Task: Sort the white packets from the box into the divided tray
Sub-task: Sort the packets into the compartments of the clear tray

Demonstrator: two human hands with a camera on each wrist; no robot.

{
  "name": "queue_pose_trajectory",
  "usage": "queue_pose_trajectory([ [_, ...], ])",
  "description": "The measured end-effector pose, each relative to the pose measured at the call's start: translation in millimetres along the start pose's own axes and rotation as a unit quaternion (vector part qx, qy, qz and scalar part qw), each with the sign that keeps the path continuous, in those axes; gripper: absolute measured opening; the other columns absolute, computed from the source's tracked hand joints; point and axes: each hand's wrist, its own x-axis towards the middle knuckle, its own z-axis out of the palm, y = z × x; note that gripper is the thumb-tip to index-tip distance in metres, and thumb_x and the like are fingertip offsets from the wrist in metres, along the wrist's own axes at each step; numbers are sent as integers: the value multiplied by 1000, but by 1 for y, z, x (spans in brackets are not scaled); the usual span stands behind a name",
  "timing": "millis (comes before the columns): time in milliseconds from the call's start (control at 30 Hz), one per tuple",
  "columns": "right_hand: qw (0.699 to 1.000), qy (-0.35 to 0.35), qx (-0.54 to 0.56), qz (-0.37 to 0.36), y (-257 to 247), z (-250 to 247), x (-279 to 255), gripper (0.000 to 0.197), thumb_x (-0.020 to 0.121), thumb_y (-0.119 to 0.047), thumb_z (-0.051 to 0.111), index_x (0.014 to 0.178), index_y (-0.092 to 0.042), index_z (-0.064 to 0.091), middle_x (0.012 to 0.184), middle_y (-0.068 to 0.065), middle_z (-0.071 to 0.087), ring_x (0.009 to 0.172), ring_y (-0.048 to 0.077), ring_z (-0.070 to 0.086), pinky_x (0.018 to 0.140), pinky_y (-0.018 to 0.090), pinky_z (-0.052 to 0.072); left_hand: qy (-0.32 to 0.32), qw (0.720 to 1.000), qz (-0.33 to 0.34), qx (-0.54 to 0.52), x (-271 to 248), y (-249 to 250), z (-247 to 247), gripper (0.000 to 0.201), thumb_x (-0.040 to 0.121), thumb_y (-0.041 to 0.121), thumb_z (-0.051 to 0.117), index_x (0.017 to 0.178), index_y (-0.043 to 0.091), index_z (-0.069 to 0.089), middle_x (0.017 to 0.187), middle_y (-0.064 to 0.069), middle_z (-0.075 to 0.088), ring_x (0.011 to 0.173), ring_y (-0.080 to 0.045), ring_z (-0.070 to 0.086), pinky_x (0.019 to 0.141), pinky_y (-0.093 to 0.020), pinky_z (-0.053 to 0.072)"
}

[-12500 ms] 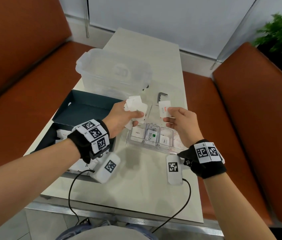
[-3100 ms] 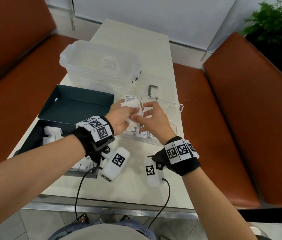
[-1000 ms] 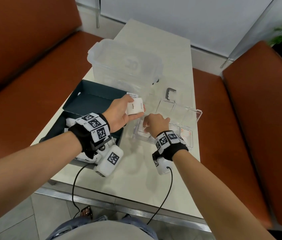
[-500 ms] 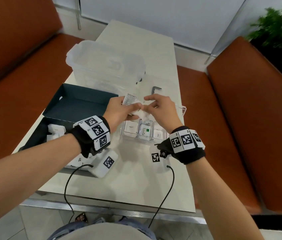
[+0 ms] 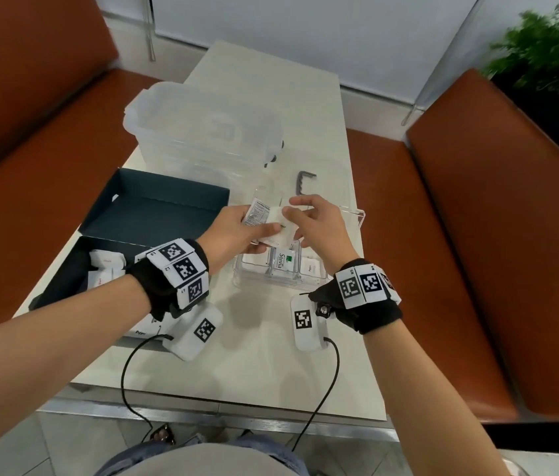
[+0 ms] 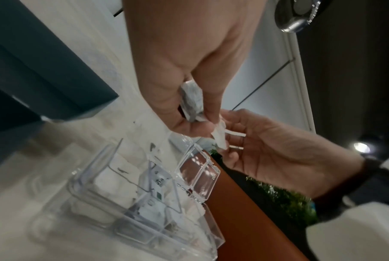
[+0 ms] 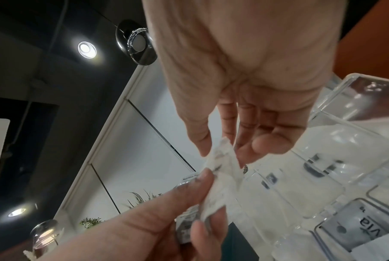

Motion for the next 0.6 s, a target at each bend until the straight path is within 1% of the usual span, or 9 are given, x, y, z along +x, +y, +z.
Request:
queue_pose_trajectory([
  [33, 1000, -12, -8, -10, -1, 1, 1, 18, 87, -21, 66, 104, -20, 64, 79, 3, 67, 61, 11, 58, 55, 21, 47, -5, 1000, 1, 15, -1, -1, -2, 30, 85, 13, 72, 113, 6, 66, 103, -11, 72, 79, -15, 69, 64, -22, 58],
  [100, 999, -31, -30, -27, -3, 2, 3, 13, 87, -14, 66, 99, -17, 69, 76, 1, 67, 60, 10, 58, 54, 21, 48, -1, 1000, 7, 29, -3, -1, -5, 25, 86, 14, 71, 110, 7, 67, 98, -9, 73, 73, -12, 69, 61, -20, 56],
  [200, 999, -6, -34, -30, -4, 4, 13, 7, 88, -10, 65, 92, -14, 70, 78, 2, 68, 56, 10, 57, 50, 20, 47, 44, 999, 5, 24, -3, 3, -15, 15, 92, 20, 65, 102, 8, 66, 87, -6, 70, 64, -9, 67, 58, -20, 56],
  [333, 998, 16, -56, -5, 4, 12, 28, 14, 88, -2, 61, 100, -5, 69, 76, 4, 66, 54, 12, 60, 49, 20, 51, 97, 995, -6, -1, -4, 9, -32, 15, 96, 22, 58, 92, 9, 65, 77, -4, 66, 58, -9, 63, 57, -19, 55],
  [400, 994, -1, -111, 0, 12, 22, 33, 17, 87, 1, 59, 99, -3, 69, 81, 9, 68, 60, 19, 64, 57, 24, 56, 104, 994, -8, -14, -7, 11, -37, 16, 97, 21, 57, 90, 9, 65, 76, -4, 65, 56, -9, 61, 57, -19, 55],
  [433, 990, -13, -139, -1, 15, 28, 34, 18, 87, 3, 57, 98, -4, 69, 84, 12, 68, 67, 23, 66, 65, 30, 58, 107, 994, -8, -15, -8, 11, -39, 16, 97, 21, 56, 90, 8, 65, 76, -4, 65, 57, -9, 62, 57, -19, 54],
  [500, 979, -40, -198, -5, 21, 40, 35, 23, 86, 4, 53, 98, -6, 71, 92, 14, 68, 81, 28, 66, 80, 39, 56, 113, 993, -8, -15, -11, 11, -41, 16, 97, 20, 56, 91, 8, 65, 77, -5, 65, 58, -10, 62, 57, -19, 54],
  [533, 970, -54, -235, -10, 23, 46, 35, 27, 86, 4, 51, 99, -8, 71, 99, 14, 68, 88, 28, 64, 85, 37, 54, 115, 993, -9, -16, -13, 11, -41, 16, 97, 20, 55, 92, 8, 65, 78, -5, 65, 59, -10, 62, 57, -19, 54],
  [600, 955, -77, -287, -16, 26, 56, 35, 31, 85, 5, 48, 99, -10, 72, 110, 13, 66, 99, 27, 62, 87, 31, 50, 118, 993, -9, -18, -15, 10, -42, 17, 97, 20, 55, 94, 6, 64, 80, -6, 64, 61, -12, 61, 58, -20, 54],
])
